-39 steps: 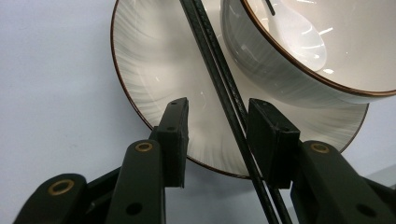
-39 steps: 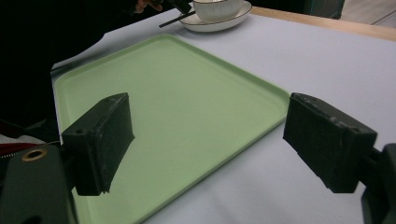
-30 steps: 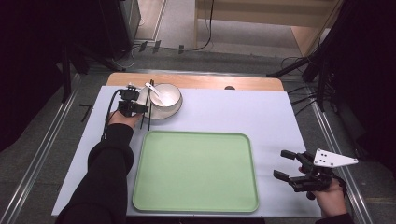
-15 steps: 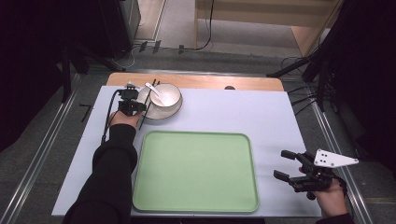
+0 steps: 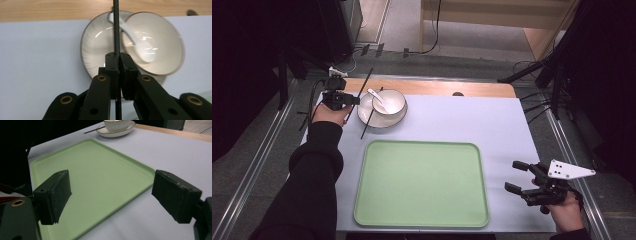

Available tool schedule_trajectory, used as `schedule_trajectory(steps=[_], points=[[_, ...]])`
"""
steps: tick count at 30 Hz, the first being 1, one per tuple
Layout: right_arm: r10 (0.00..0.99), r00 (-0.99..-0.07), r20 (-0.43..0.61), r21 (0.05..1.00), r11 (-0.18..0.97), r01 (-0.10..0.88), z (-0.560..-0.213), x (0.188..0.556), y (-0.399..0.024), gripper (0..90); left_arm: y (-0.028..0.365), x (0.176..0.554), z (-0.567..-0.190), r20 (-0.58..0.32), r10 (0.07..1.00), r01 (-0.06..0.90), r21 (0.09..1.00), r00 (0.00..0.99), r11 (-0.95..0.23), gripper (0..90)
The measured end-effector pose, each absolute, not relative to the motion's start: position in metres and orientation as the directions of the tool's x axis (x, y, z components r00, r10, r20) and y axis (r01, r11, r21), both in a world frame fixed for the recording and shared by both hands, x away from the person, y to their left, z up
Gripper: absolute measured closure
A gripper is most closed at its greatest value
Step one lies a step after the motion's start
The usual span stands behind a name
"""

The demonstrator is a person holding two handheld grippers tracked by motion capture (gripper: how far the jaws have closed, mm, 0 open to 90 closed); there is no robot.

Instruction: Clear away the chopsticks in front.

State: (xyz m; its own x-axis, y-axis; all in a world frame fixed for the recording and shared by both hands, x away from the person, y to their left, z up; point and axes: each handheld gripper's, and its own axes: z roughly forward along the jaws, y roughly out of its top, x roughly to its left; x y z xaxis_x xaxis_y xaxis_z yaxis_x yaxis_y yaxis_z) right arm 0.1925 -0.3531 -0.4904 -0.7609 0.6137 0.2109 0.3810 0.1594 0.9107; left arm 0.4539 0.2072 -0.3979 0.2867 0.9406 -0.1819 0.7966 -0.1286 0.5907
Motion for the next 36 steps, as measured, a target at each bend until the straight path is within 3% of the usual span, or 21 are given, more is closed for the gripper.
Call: schedule_trajectory(steps=[8,14,26,36], points=[[0.614,-0.761,0.209,0.910,0.163,0.381,-0.490,0.191,-0.353,16.2,0.180,0.426,-0.373,-0.242,0.873,0.779,0.590,0.423,-0.214,85.8],[0.617,-0.759,0.207,0.910,0.165,0.382,-0.490,0.191,-0.353,16.2,0.163,0.398,-0.382,-0.257,0.818,0.753,0.592,0.514,-0.287,85.8],[0.621,-0.755,0.208,0.909,0.162,0.383,-0.490,0.190,-0.353,16.2,0.161,0.346,-0.422,-0.269,0.791,0.751,0.574,0.550,-0.327,85.8],[0.615,-0.762,0.202,0.911,0.168,0.377,-0.489,0.192,-0.351,16.2,0.176,0.297,-0.453,-0.267,0.811,0.776,0.543,0.521,-0.320,85.8]])
